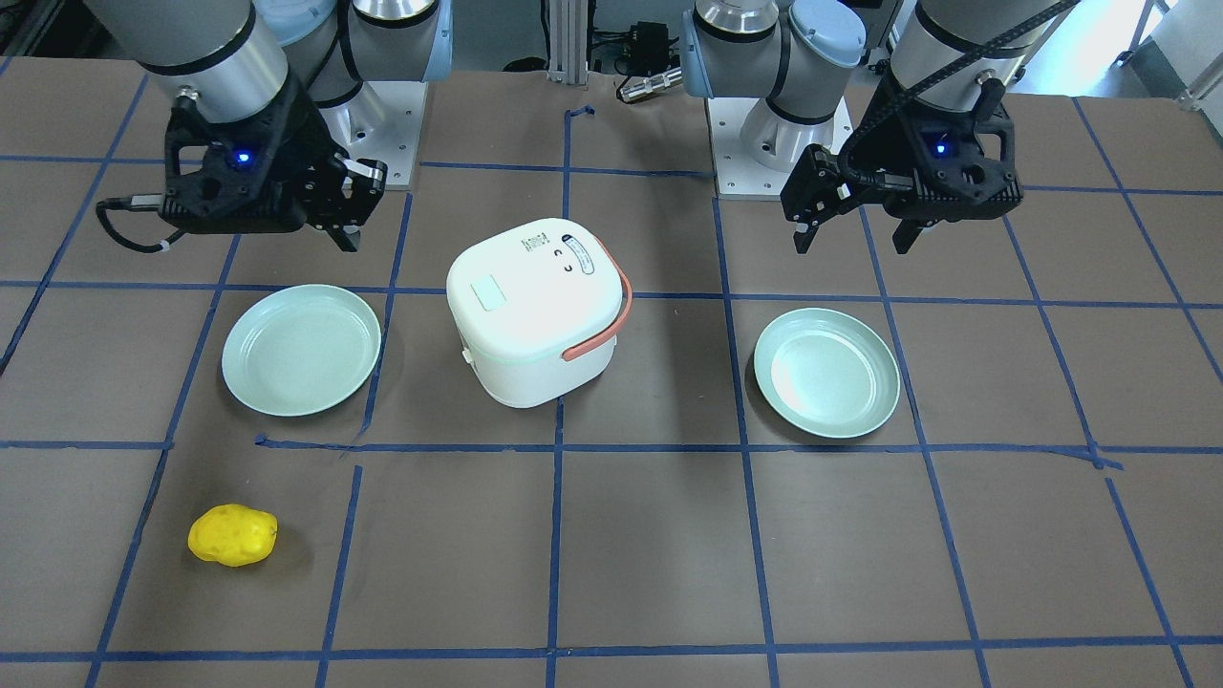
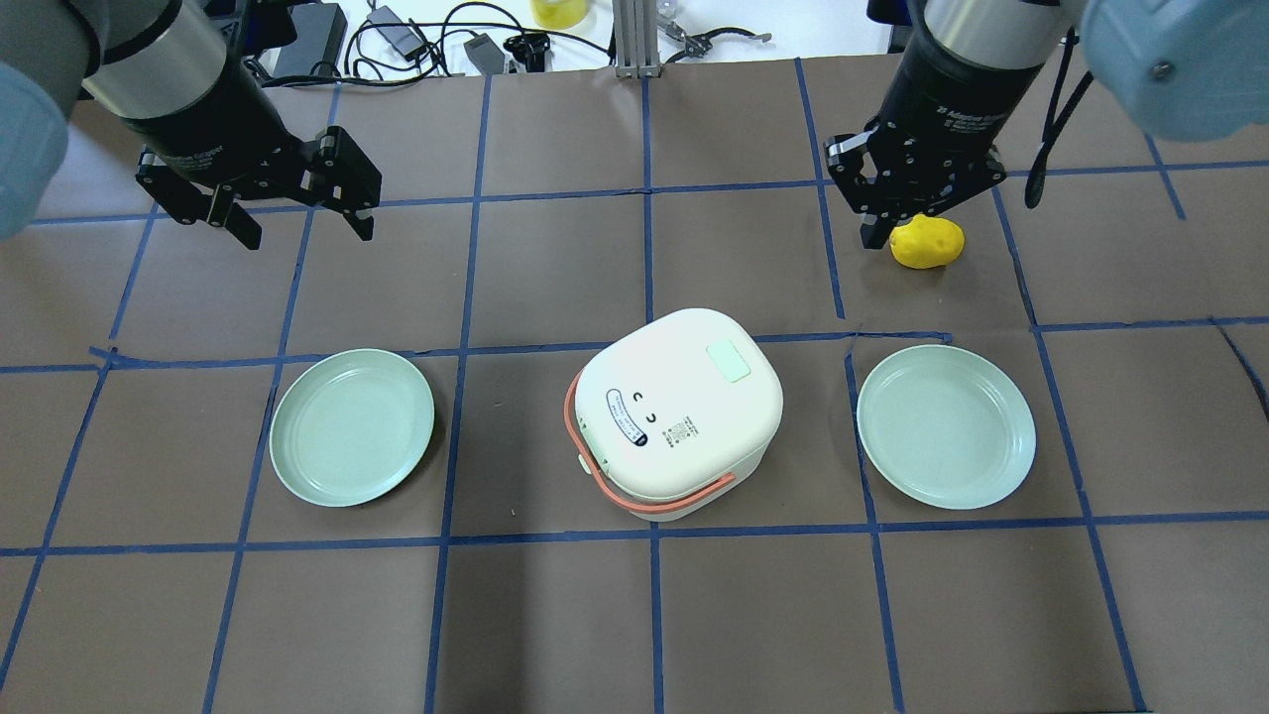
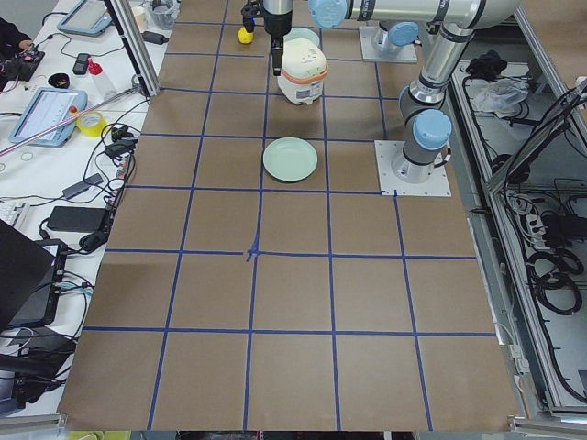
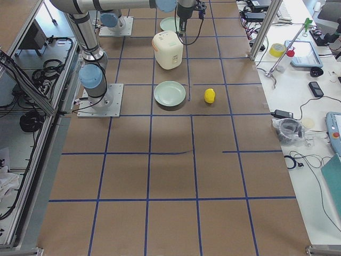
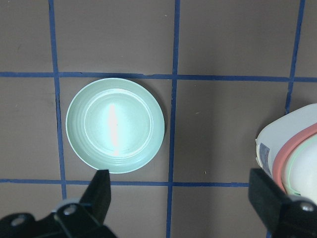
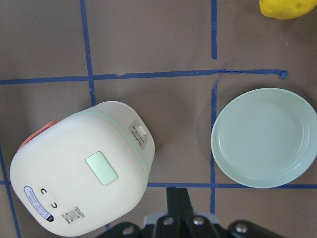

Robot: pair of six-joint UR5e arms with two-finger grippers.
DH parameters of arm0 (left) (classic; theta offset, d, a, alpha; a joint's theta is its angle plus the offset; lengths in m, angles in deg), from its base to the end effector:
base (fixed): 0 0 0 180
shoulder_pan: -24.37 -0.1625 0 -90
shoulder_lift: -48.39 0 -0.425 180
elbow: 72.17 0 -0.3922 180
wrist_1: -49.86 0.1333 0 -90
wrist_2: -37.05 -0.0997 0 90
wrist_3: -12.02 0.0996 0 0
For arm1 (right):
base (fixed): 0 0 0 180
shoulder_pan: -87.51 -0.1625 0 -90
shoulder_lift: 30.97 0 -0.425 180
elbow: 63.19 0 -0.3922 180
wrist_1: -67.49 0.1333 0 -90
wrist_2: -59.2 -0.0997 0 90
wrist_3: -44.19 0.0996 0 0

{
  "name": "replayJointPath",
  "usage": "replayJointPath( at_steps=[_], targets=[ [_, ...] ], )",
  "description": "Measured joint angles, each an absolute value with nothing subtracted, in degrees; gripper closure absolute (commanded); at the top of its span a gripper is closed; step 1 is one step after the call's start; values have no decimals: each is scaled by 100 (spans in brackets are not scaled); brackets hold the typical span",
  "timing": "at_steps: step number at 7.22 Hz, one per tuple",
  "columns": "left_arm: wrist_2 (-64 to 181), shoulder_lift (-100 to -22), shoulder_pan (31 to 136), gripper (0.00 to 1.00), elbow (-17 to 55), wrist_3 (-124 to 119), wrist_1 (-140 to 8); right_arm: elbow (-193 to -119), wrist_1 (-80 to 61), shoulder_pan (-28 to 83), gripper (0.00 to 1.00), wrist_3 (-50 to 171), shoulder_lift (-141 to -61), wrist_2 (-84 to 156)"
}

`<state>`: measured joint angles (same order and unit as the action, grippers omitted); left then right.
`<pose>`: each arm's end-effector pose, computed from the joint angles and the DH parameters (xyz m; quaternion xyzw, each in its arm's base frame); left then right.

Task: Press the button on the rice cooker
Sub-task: 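Move the right gripper over the white rice cooker's lid button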

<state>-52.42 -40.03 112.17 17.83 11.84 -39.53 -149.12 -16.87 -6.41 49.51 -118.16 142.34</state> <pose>-0.1156 -0.4886 0.5024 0.0207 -0.9996 0.0192 0.0043 0.1794 -0.4937 0.4894 0.0145 0.9974 0.0428 0.0565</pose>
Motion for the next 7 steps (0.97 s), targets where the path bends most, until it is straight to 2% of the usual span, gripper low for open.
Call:
replayJointPath(
  at_steps=[3, 7],
  targets=[
    [-5242, -4003, 11217, 0, 1783, 1182, -3953, -15068, -2059, -1173, 100, 5400, -11583, 14207],
    [-5242, -4003, 11217, 0, 1783, 1182, -3953, -15839, -2965, -1480, 100, 5574, -11513, 14196]
  ],
)
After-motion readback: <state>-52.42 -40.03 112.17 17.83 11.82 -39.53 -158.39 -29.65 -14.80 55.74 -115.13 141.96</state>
